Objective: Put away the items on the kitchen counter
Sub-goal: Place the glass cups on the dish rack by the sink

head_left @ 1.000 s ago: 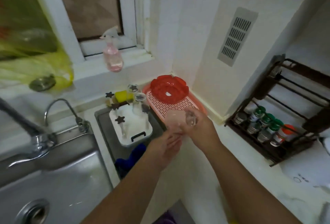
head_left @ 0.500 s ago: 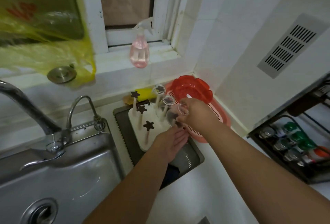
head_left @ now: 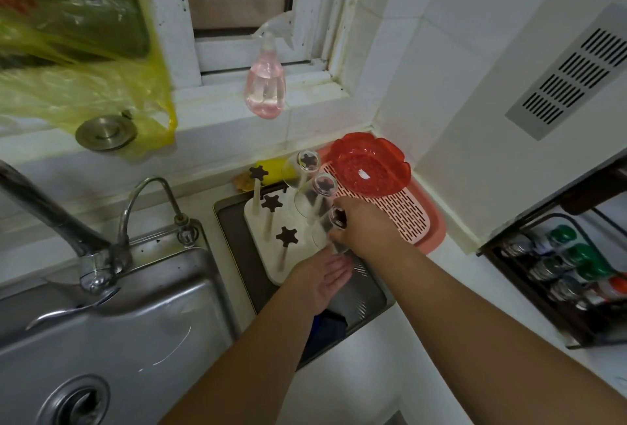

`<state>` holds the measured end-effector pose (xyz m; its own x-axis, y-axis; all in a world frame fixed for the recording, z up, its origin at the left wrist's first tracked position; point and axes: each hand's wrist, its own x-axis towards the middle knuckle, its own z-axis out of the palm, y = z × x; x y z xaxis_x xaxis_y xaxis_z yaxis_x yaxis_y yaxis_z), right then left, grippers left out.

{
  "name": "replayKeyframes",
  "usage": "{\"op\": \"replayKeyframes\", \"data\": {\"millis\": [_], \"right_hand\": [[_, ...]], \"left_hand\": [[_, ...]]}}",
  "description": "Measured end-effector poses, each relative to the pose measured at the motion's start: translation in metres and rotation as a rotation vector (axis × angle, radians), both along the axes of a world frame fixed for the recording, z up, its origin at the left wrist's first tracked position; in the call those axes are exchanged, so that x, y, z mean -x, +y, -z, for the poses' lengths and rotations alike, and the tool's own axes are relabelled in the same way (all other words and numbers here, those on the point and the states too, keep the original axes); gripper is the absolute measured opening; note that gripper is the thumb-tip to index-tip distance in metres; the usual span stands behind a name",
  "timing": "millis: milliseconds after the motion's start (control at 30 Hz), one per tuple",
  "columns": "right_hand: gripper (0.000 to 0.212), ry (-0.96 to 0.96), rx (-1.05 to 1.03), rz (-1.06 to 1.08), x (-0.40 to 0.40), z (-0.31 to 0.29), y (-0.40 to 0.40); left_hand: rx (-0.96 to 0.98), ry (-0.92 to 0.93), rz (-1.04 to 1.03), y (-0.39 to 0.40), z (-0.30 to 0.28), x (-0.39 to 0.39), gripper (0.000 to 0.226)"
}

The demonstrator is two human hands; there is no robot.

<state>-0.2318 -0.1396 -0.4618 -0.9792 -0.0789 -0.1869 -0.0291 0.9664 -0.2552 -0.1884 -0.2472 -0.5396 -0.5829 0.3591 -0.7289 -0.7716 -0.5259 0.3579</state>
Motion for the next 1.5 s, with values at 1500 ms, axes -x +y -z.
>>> {"op": "replayKeyframes", "data": {"millis": [1500], "right_hand": [[0.047,0.239,0.782,1.161,-0.439,0.115,0.388]], "left_hand": [[0.585,0.474,1.075,0.447,0.018,-0.242,0.012]]}}
